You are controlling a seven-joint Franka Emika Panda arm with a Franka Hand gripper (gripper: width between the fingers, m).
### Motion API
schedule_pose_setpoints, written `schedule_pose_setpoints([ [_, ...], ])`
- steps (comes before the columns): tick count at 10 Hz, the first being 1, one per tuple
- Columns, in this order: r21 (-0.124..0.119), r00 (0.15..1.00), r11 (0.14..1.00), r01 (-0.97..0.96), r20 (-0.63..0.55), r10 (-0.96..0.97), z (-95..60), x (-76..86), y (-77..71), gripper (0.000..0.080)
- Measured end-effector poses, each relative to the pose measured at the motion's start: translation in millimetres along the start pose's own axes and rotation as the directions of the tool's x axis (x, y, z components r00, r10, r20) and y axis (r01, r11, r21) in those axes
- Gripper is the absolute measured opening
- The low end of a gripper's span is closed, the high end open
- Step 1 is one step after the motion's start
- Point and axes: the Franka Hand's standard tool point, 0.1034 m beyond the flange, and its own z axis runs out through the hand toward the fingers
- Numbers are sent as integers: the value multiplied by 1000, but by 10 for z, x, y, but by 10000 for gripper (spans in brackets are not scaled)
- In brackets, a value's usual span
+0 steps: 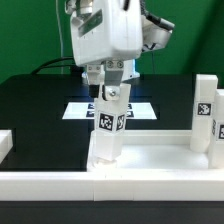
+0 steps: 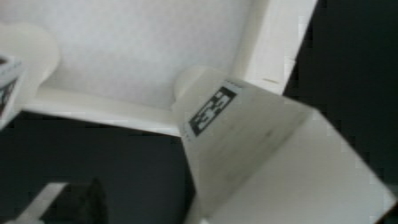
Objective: Assemble desk
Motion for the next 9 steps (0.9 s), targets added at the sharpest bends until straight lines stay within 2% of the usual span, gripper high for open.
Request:
schedule_pose_setpoints([
  [1,-18,992,992,125,12,-125,-23,-10,-113,649],
  [2,-31,973,972,232,16,-232,-94,-43,-313,649],
  [3,-14,955,955,295,-14,-295,-125,-5,-397,649],
  [5,-8,908,908,418,-23,-419,-128,51,-398,649],
  [6,-15,860,861,508,-41,-508,-80,29,-375,649],
  [7,-18,844,847,531,-81,-531,28,159,-107,649],
  [8,-47,862,863,504,-46,-506,124,161,184,649],
  [9,-45,844,846,531,-61,-533,121,153,155,649],
])
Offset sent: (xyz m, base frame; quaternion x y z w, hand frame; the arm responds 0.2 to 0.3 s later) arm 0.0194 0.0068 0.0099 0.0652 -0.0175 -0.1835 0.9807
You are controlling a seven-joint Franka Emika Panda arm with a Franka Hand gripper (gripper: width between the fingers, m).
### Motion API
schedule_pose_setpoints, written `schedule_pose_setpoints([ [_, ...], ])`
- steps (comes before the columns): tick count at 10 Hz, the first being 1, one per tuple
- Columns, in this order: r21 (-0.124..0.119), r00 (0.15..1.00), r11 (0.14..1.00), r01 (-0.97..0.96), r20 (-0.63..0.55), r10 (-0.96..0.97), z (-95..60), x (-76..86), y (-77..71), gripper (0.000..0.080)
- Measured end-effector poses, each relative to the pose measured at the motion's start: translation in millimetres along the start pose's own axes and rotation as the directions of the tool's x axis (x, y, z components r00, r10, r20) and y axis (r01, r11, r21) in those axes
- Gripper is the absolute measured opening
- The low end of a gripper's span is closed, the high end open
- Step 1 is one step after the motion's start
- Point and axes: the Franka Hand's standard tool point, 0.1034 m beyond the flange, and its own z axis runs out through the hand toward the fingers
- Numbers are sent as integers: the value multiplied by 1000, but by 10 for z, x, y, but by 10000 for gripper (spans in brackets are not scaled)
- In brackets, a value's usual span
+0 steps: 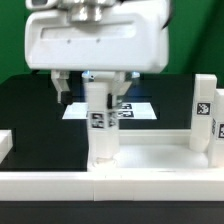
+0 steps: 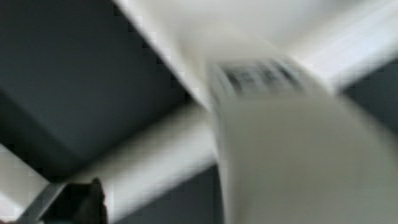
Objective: Assemble desk
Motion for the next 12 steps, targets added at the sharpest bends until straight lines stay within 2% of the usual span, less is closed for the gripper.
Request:
schedule_pose_setpoints([
  [2,-11,1000,1000,5,-4,-5,41,-38,53,649],
  [5,-1,999,1000,7,-39,-7,-49,82,13,649],
  [8,-7,999,1000,6,-33,-6,-15,60,37,649],
  [9,15,999,1000,-19,36,19,-56,24,38,649],
  [10,55,993,997,-46,113,40,-189,52,-14,649],
  [11,130,989,990,-52,141,33,-265,115,-24,649],
  [12,154,986,987,-49,167,23,-269,121,9,649],
])
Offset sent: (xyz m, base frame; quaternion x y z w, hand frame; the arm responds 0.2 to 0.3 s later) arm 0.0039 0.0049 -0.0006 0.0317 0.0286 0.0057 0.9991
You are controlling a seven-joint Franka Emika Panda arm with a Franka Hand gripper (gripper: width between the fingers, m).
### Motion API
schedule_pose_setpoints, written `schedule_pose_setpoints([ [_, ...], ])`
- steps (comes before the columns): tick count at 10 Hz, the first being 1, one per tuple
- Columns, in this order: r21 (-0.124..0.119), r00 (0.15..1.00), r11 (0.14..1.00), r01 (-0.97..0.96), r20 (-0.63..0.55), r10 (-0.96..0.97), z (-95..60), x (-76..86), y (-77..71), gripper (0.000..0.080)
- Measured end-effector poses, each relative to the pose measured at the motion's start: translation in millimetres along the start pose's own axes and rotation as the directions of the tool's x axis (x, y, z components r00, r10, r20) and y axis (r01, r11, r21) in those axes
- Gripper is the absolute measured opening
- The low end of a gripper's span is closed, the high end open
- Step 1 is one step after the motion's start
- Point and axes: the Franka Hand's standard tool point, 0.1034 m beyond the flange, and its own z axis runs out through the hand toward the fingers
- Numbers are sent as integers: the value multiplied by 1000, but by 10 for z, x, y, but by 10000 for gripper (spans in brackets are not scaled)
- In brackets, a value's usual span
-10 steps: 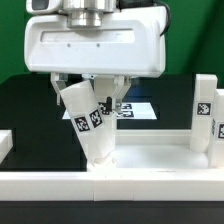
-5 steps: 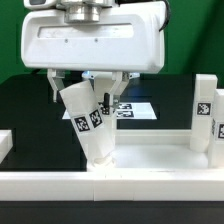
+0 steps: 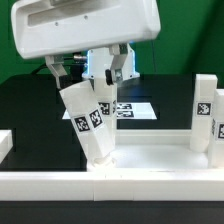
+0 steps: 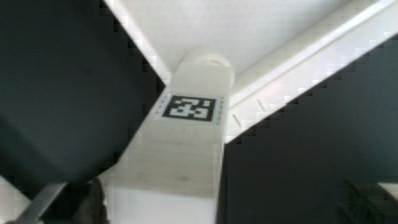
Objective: Assemble desk
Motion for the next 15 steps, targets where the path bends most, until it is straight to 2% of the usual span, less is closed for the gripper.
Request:
schedule_pose_setpoints([
  [1,7,1000,1000,3,4,-3,14,2,-35,649],
  [2,-6,1000,1000,9,6,-9,41,1,-48,649],
  [5,-18,1000,1000,8,2,-8,77,14,-24,649],
  [7,-55,1000,998,-24,5,24,203,-8,-42,649],
  [8,-66,999,997,-41,1,41,247,-15,-67,649],
  [9,-66,999,997,-49,-1,49,238,-4,-50,649],
  [10,-67,996,993,-92,-3,92,244,-3,-41,609],
  [11,-67,988,986,-152,-7,152,246,-5,-40,457],
  [12,-67,979,977,-202,-10,201,247,-5,-39,457],
  [13,-66,958,956,-287,-16,286,248,-5,-39,319],
  [15,-64,916,914,-401,-24,400,250,-5,-34,288],
])
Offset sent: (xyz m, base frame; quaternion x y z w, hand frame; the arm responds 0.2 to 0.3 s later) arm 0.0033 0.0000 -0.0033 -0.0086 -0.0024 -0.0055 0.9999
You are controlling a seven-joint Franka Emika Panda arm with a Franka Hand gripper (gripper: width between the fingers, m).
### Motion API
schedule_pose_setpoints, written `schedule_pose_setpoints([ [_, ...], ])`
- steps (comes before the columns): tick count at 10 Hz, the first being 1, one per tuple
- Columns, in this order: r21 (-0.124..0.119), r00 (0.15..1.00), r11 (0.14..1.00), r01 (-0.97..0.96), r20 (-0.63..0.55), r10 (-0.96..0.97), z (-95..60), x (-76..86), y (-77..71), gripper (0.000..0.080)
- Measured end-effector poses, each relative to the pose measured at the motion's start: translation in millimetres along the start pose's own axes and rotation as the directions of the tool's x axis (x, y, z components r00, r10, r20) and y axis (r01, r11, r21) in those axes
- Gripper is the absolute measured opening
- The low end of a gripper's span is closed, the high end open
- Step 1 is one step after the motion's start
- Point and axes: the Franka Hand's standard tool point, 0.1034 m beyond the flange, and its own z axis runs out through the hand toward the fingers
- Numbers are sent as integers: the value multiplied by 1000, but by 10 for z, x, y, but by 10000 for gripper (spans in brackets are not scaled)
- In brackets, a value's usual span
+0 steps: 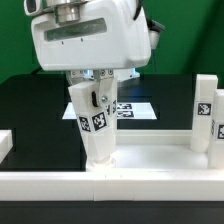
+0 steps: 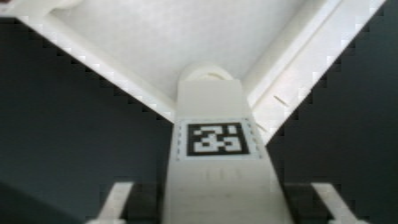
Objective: Assemble desk
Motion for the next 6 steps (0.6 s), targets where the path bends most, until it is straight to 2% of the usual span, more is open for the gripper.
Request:
schedule_pose_setpoints([
  [2,1,973,973,-230,2,230,7,-5,-4,288],
  [3,1,930,930,-368,2,368,10,-20,-18,288],
  [5,3,786,786,-618,2,618,24,-96,-83,288],
  [6,18,681,681,-732,9,732,41,-120,-100,290],
])
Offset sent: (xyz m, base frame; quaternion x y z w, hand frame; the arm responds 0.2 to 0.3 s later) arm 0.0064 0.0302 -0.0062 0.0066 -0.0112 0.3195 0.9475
